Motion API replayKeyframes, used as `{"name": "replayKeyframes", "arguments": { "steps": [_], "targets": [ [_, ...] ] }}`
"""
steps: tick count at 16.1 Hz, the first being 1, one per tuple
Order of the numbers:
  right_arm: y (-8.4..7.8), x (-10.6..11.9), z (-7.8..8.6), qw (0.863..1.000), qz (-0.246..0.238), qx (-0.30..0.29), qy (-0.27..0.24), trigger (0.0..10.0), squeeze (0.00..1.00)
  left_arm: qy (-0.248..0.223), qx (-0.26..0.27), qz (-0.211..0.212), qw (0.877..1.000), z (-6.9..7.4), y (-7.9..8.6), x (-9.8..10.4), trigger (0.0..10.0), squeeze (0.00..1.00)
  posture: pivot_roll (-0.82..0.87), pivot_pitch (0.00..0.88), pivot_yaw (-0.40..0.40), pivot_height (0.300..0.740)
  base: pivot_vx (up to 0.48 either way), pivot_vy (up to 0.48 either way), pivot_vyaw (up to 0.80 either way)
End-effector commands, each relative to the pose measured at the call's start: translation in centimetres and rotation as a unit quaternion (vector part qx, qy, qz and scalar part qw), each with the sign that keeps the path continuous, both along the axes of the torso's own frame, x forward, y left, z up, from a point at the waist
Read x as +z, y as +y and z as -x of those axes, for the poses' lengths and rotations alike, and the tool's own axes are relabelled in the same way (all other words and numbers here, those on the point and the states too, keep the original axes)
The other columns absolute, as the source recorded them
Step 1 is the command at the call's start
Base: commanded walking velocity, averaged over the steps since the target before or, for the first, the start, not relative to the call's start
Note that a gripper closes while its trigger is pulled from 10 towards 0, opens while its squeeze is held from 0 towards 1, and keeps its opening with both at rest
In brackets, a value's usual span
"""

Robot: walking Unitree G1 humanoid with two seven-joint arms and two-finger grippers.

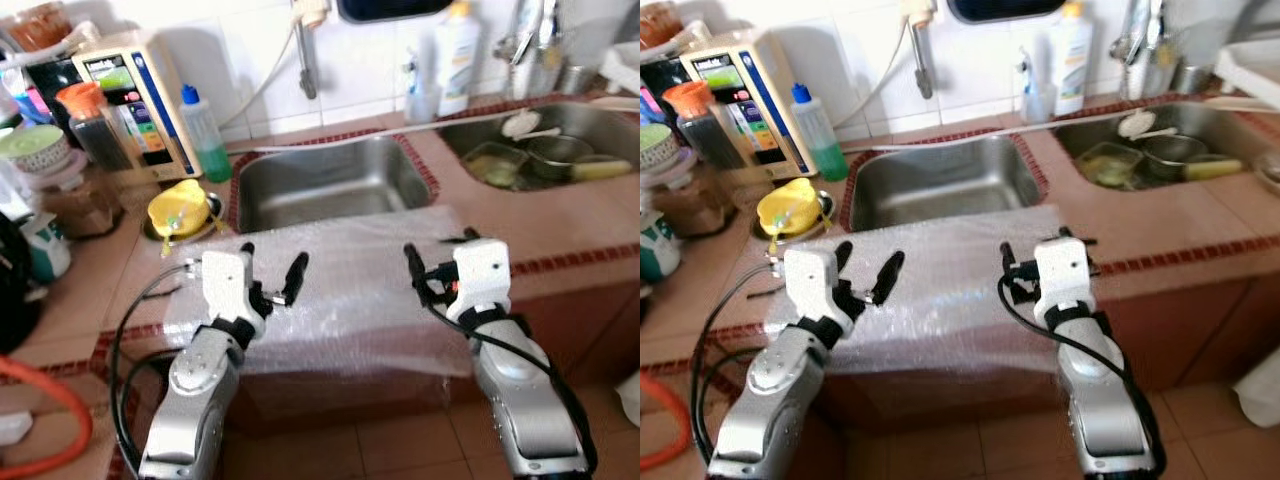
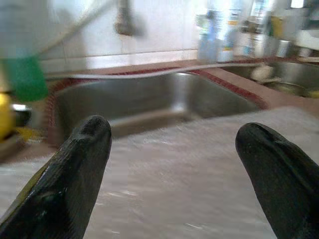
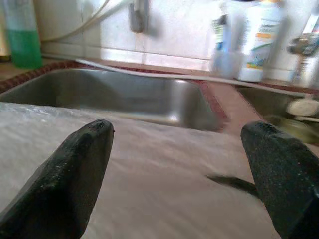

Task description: Kitchen organization

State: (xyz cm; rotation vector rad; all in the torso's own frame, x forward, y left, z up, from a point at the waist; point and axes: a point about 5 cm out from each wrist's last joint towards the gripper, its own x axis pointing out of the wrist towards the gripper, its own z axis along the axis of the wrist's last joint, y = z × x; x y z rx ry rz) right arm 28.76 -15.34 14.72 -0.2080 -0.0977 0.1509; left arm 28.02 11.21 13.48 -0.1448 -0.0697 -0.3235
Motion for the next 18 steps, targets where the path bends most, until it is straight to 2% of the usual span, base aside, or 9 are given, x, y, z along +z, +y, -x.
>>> {"name": "replayKeyframes", "arguments": {
  "steps": [1,5,7,18],
  "targets": [
    [1.13,0.07,-0.02,1.000,-0.011,0.017,-0.001,10.0,0.00,0.022,0.030,-0.017,0.999,0.03,1.15,-0.74,10.0,0.00,-0.21,0.054,0.125,0.740,0.000,0.000,0.00],
    [1.12,-0.04,-0.09,1.000,-0.010,0.017,0.002,10.0,0.00,0.022,0.028,-0.030,0.999,0.25,1.19,-0.93,10.0,0.00,-0.21,0.055,0.125,0.740,0.000,0.000,0.00],
    [1.15,-0.05,-0.10,1.000,-0.010,0.018,0.003,10.0,0.00,0.023,0.028,-0.027,0.999,0.23,1.22,-0.91,10.0,0.00,-0.21,0.055,0.125,0.740,0.000,-0.302,0.00],
    [1.20,-0.13,-0.09,1.000,-0.011,0.016,0.004,10.0,0.00,0.025,0.027,-0.036,0.999,0.21,1.23,-0.95,10.0,0.00,-0.21,0.050,0.131,0.740,0.000,-0.434,0.00]
  ]
}}
